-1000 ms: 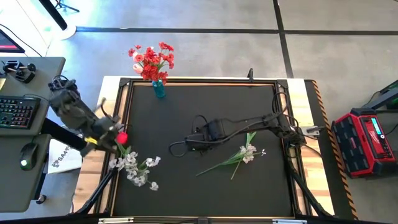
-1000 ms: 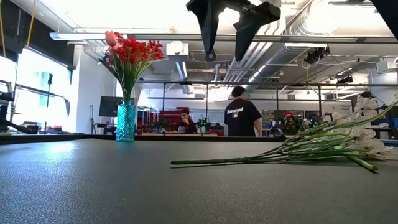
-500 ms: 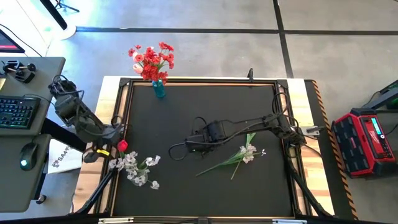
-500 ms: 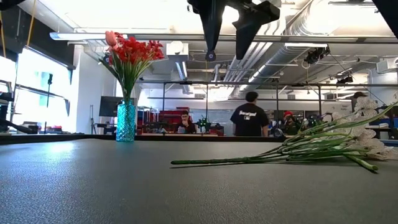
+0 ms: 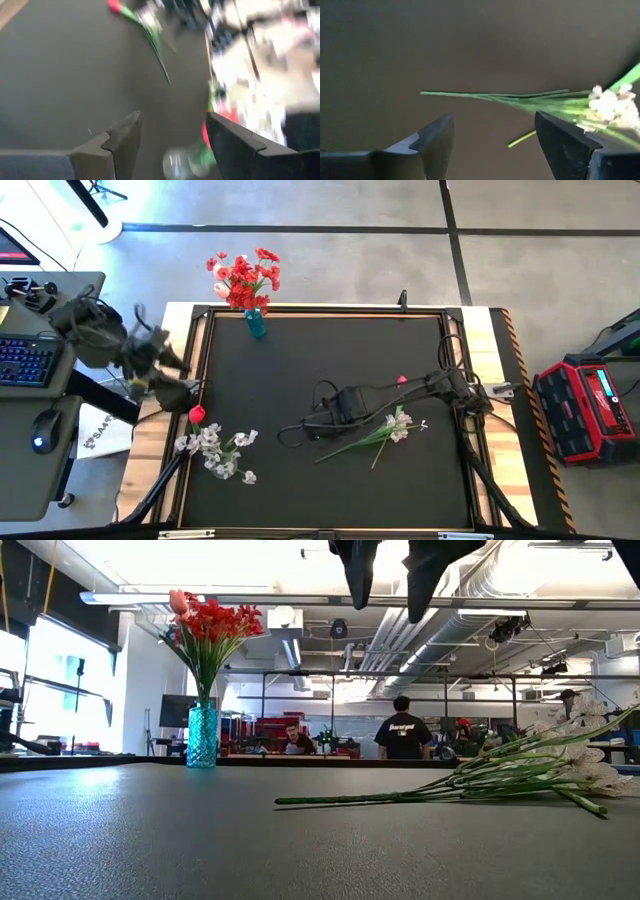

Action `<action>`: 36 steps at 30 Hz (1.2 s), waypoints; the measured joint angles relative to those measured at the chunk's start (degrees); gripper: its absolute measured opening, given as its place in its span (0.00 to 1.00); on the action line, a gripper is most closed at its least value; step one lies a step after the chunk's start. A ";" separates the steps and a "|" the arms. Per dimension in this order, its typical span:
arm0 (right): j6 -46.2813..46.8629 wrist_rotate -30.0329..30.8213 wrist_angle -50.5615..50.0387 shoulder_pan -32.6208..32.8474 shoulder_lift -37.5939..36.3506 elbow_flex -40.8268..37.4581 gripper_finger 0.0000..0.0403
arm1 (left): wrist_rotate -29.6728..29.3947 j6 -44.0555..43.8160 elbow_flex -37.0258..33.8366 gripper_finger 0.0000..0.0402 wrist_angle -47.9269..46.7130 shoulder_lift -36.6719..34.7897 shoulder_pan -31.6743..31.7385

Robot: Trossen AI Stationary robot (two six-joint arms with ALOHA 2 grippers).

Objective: Sort flowers into vase by color
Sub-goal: Put the white flowers into the transparent vase

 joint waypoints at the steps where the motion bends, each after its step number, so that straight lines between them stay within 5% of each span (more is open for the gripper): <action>1: 1.29 0.11 0.06 0.41 0.00 -0.12 0.65 | -2.68 -0.78 0.92 0.52 0.05 0.00 0.00; 10: 24.38 1.18 0.91 5.04 0.07 -6.30 0.65 | -14.42 4.39 1.53 0.52 7.96 3.31 0.00; 15: 37.99 1.59 1.71 7.76 0.07 -9.72 0.65 | -15.17 7.55 1.53 0.52 13.89 6.67 1.48; 22: 55.59 2.67 3.29 11.35 0.07 -14.75 0.65 | -9.09 10.23 1.51 0.52 14.93 12.35 7.10; 36: 57.68 1.99 13.46 5.98 0.00 -28.74 0.65 | 13.30 27.20 1.44 0.52 21.45 22.86 28.85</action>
